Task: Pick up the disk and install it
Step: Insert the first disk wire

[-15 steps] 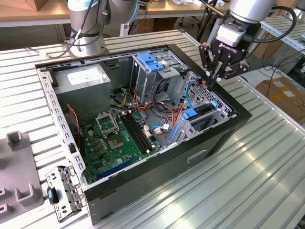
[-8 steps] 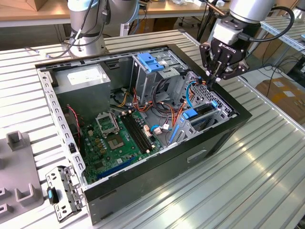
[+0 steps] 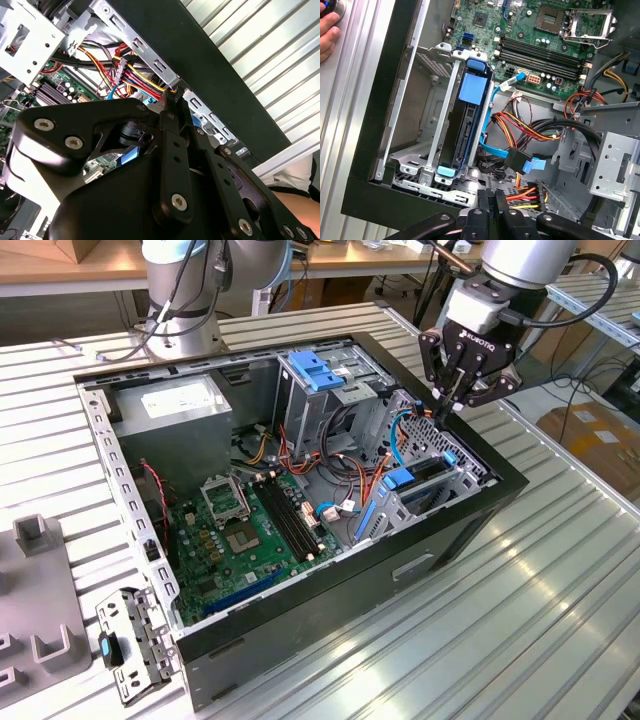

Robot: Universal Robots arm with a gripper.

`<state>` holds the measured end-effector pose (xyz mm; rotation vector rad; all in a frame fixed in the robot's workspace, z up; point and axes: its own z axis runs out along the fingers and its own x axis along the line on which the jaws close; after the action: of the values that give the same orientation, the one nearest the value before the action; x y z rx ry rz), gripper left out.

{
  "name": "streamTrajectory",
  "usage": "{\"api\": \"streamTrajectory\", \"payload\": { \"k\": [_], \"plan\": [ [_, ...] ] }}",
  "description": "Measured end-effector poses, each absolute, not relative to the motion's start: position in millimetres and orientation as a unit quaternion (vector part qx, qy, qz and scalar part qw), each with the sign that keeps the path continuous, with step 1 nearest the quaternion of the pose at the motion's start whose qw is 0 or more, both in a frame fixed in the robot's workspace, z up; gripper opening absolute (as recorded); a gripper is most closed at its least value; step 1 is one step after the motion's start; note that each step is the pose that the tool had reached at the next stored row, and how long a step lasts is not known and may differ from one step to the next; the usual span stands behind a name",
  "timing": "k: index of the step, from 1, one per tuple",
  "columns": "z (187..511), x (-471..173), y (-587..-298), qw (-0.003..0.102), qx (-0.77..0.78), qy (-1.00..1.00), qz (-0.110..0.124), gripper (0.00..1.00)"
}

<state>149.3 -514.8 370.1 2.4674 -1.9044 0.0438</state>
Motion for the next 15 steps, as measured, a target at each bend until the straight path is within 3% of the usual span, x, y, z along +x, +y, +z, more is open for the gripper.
{"api": "streamTrajectory", "payload": {
  "k": [15],
  "plan": [
    [370.1, 143.8, -514.8, 0.013, 0.753, -0.657, 0.014, 0.17]
  ]
}}
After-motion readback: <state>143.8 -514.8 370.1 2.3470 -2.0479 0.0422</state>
